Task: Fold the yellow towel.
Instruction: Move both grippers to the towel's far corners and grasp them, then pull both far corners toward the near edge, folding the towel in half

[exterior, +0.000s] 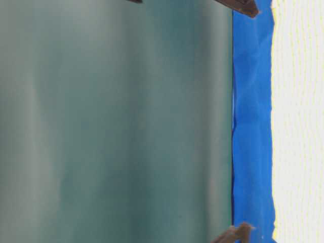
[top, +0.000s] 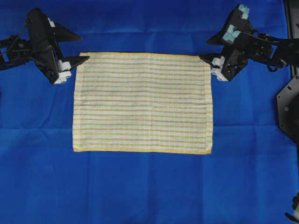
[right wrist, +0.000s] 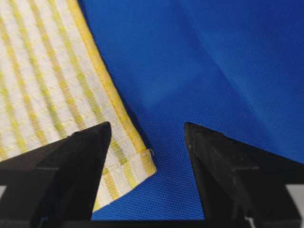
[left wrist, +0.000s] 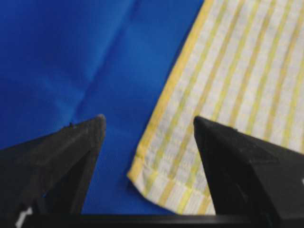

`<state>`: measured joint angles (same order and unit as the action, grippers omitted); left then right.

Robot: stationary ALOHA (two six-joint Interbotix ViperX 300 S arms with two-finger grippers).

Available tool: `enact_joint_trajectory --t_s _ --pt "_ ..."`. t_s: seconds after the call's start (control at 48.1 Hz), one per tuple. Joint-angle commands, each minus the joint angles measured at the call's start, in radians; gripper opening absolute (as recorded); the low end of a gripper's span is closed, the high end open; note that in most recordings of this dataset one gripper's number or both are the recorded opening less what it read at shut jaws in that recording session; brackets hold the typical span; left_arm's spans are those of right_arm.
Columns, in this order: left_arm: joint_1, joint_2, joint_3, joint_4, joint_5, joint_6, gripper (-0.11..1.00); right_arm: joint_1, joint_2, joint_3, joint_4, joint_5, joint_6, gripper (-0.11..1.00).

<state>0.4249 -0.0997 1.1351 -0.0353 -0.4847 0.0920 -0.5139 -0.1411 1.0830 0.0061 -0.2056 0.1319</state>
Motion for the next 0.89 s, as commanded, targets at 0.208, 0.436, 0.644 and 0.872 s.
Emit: enact_joint_trajectory --t_s 0.208,0.436,0.644,0.872 --pt "0.008 0.127 -0.026 -0.006 -0.055 -0.005 0.67 -0.020 0.078 -0.018 0.002 -0.038 0.002 0.62" --pt "0.021 0.172 -0.034 -0.008 -0.055 -0.009 0.41 -0.020 0.123 -0.017 0.002 -0.052 0.002 0.43" --pt "0.021 0.169 -0.017 -0.008 -0.049 -0.009 0.03 -0.012 0.123 -0.014 0.000 -0.064 0.002 0.04" --pt "0.020 0.164 -0.021 -0.008 -0.048 -0.011 0.03 -0.012 0.112 -0.014 0.002 -0.067 0.003 0.04"
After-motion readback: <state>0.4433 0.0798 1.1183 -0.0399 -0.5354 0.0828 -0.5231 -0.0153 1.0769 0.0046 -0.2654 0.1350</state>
